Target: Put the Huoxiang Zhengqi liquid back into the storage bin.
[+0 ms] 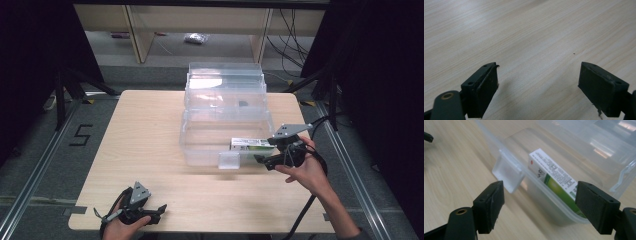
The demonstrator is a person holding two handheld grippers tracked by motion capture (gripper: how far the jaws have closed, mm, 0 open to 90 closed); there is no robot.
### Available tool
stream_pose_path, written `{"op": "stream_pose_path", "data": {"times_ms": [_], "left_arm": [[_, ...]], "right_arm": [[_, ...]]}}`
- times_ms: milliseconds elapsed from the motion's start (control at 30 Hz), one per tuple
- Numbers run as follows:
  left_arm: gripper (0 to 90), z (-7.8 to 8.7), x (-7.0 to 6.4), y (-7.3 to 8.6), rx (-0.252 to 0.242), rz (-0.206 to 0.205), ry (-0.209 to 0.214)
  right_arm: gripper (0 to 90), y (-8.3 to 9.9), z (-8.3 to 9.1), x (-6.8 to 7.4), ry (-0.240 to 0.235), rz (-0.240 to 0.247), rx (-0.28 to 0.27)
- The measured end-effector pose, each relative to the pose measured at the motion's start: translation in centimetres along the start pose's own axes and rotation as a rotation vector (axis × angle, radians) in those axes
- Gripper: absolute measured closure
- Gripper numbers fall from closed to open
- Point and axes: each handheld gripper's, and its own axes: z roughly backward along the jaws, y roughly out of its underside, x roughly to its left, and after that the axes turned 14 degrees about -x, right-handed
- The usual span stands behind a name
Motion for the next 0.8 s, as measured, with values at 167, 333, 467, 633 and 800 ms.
{"op": "stream_pose_path", "data": {"times_ms": [167,333,467,633,800], "left_arm": [[15.4,0.0,-0.1,0.0,-0.001,0.009,-0.002],[15.4,0.1,-0.1,0.0,0.003,0.007,-0.002],[15.4,-0.1,-0.1,0.0,-0.018,0.005,-0.01],[15.4,0.1,0.0,0.0,-0.002,-0.001,-0.006],[15.4,0.1,0.0,0.0,-0.004,-0.002,-0.004]], "right_arm": [[23.9,0.8,-0.2,0.6,-0.01,-0.003,-0.028],[23.0,1.1,0.2,1.1,-0.022,-0.007,-0.012],[22.6,1.6,0.0,1.6,-0.031,0.024,-0.028],[20.1,2.0,-0.1,2.0,-0.037,0.018,-0.03],[18.5,2.7,-0.2,2.4,-0.034,-0.004,-0.02]]}}
